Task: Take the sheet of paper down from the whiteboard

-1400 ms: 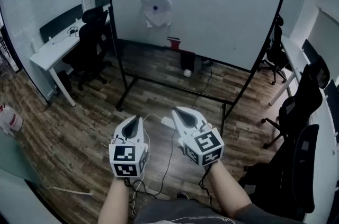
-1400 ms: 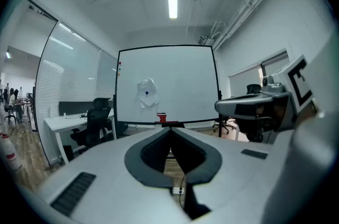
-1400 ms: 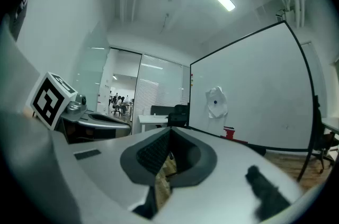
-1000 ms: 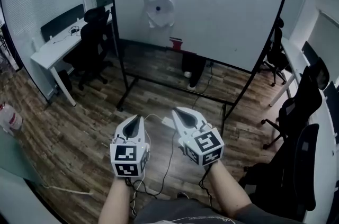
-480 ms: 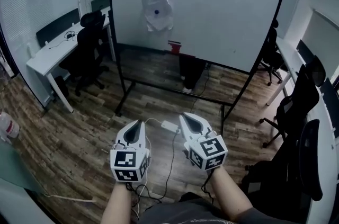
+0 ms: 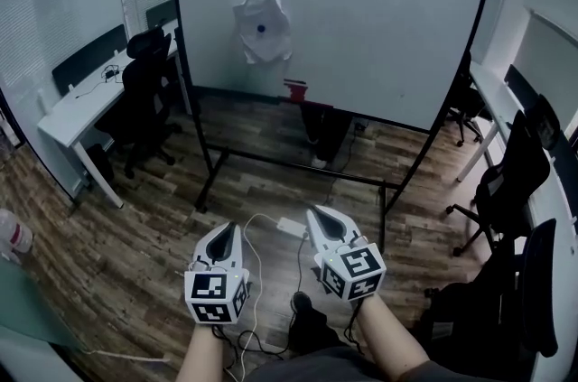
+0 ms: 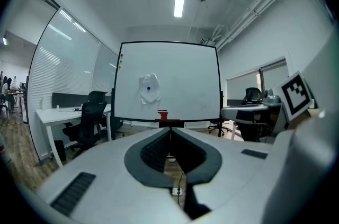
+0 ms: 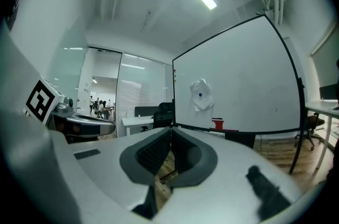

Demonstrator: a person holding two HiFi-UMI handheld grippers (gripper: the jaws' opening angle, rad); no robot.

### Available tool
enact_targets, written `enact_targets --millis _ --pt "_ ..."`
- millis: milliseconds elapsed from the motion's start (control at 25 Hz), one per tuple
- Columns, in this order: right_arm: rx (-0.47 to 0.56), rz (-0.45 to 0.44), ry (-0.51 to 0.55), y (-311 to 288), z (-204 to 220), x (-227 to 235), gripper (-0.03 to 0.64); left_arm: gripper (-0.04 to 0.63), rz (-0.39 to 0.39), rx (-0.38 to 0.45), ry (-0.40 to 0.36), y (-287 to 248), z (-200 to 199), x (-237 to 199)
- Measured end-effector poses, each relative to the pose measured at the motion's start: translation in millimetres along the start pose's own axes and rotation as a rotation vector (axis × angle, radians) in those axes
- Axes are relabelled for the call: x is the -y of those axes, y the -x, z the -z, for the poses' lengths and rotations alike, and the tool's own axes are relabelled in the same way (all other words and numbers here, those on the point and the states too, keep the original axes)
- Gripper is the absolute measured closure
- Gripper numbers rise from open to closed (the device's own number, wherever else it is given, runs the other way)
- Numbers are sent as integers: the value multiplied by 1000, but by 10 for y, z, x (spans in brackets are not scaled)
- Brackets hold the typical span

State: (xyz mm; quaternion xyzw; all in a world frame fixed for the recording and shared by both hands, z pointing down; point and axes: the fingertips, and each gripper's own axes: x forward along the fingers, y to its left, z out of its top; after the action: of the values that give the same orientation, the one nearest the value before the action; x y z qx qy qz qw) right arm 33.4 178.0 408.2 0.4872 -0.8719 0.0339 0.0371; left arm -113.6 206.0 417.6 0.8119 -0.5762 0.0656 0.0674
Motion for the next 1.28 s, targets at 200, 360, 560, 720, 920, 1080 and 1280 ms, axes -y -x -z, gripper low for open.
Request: enact_targets --millis 200,360,560,720,920,1080,1280 --pt "-7 -27 -38 -470 39 347 595 578 -35 -9 -7 -480 -48 -131" --pt "-8 -49 -43 -899 -37 714 594 578 -58 -8 -3 -967 -182 -222" --pt "-10 -72 -56 -1375 -130 1219 594 578 -70 -16 0 -1667 -350 -270" --pt "-25 -74 -96 -1694 -56 1676 594 578 -81 -30 -14 -2176 -402 -225" --pt "-37 -107 -87 -2023 -48 1961 594 578 -100 -18 -2 -2578 -500 -223" --pt "-33 -127 -82 -2165 -69 2024 594 578 -100 -33 -28 -2698 -490 -249" --pt "-34 -139 -82 -2375 -127 2045 594 578 -127 -15 -13 -2823 -620 -431"
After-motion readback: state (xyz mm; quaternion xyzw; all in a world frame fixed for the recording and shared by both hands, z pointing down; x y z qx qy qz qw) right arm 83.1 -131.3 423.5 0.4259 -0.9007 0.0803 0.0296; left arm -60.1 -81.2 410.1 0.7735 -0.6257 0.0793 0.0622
